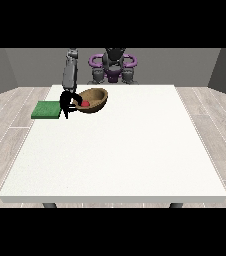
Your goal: Pick the cup and pour the ball into the bowl, then pick the bowl and place it on the pad
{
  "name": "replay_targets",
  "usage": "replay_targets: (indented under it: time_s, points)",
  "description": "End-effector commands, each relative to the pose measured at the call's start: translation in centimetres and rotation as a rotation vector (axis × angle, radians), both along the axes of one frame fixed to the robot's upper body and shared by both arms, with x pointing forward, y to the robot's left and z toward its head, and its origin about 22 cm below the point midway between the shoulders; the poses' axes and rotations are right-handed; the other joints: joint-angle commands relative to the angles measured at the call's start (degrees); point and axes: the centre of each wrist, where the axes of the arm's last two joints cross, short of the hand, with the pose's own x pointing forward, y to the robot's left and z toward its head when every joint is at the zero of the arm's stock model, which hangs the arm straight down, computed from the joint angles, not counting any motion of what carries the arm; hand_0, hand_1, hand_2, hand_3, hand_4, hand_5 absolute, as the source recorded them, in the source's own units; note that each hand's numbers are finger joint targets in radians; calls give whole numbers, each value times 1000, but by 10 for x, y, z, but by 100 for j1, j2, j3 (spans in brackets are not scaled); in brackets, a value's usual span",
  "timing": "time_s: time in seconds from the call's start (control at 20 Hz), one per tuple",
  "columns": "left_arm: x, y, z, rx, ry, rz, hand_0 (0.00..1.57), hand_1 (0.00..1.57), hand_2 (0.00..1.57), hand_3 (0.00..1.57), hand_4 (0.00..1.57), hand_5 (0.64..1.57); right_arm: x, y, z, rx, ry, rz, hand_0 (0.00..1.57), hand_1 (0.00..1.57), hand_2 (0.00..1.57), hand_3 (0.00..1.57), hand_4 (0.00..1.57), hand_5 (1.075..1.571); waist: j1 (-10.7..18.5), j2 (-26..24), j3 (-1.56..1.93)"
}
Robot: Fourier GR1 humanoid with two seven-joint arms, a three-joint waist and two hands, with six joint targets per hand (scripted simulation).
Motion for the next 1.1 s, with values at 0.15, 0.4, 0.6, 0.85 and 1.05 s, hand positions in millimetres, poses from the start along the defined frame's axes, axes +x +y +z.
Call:
replay_targets:
  time_s: [0.15, 0.4, 0.6, 0.85, 1.05]
  points:
    - [2, 21, -18, -23, 81, 63, 0, 0, 0, 0, 1191, 1528, 10, -67, 50, -176, 288, -92, 1571, 1571, 1571, 1111, 1026, 1548, -458, -283, 106]
    - [-14, 52, -62, -39, 113, 137, 0, 0, 0, 0, 1199, 1538, 16, -99, 92, -202, 396, -62, 1571, 1571, 1571, 973, 1056, 1556, -716, -491, 120]
    - [-19, 74, -61, -37, 139, 185, 0, 0, 0, 0, 1201, 1544, 34, -101, 133, -283, 428, 2, 1571, 1571, 1571, 712, 1056, 1566, -1124, -671, 131]
    - [-25, 70, -82, -30, 164, 177, 0, 0, 0, 0, 1205, 1545, 16, -154, 161, -229, 425, -45, 1571, 1571, 1571, 566, 1085, 1564, -1033, -736, 143]
    - [-24, 71, -62, -40, 71, 145, 0, 0, 0, 0, 1203, 1546, 17, -167, 170, -224, 333, -56, 1571, 1571, 1571, 461, 1109, 1567, -868, -170, 146]
